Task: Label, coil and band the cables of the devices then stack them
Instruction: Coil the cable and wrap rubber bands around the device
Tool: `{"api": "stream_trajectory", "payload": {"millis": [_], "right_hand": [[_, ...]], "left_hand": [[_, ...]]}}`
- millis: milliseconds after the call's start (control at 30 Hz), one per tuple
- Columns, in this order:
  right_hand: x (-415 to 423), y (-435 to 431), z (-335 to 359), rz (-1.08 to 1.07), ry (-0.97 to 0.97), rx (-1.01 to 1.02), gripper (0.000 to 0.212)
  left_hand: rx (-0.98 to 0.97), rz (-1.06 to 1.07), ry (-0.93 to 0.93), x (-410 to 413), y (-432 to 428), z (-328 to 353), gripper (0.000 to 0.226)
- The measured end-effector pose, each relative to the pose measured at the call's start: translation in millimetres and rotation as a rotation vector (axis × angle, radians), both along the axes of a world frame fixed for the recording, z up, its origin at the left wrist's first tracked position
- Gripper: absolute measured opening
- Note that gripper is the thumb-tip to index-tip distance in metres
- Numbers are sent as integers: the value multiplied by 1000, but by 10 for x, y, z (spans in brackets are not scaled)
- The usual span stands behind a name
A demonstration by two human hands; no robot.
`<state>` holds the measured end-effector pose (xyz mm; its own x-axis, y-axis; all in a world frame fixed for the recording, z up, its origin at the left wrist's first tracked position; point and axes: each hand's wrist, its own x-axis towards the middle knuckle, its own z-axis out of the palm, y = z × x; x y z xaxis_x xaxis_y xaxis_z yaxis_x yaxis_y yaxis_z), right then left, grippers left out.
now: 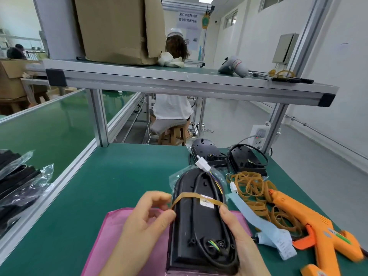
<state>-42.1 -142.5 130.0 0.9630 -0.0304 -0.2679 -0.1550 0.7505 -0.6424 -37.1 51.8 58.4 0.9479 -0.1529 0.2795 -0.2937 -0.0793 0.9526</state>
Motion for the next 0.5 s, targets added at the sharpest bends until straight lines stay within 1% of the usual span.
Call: {"api": "stream_trajectory", "payload": {"millis": [33,67,100,133,200,233,267,333,400,433,500], "right_hand": [[-277,54,-436,-23,32,-216,57],[-182,11,-617,169,64,-120,59],[-271,37,-712,185,9,-174,61],[-340,7,-786,138,24,-315,63],[-261,-56,-874,78,29,-380,62],[-264,-49,-855,52,17,-387,63],[-299,-23,-840,66,-7,-392,63],[-323,-65,-872,40,24,-352,61],[-324,-64,-814,17,28,-370,59],[-314,-59,-804,8,29,-416,55],[-297,-55,-828,-15,26,-435,44]], "left_hand": [[45,46,-14,0,-28,53,16],[97,67,-17,-1,-56,103,17],[140,63,0,12,-63,142,17],[173,37,24,37,-50,178,16],[244,-64,62,79,5,236,20],[291,-113,43,82,24,251,23],[337,-150,-12,83,28,241,26],[393,-199,-155,84,5,200,26],[388,-192,-203,61,-19,129,26],[353,-177,-170,84,-17,91,28],[242,-112,-32,142,-33,34,29]]}}
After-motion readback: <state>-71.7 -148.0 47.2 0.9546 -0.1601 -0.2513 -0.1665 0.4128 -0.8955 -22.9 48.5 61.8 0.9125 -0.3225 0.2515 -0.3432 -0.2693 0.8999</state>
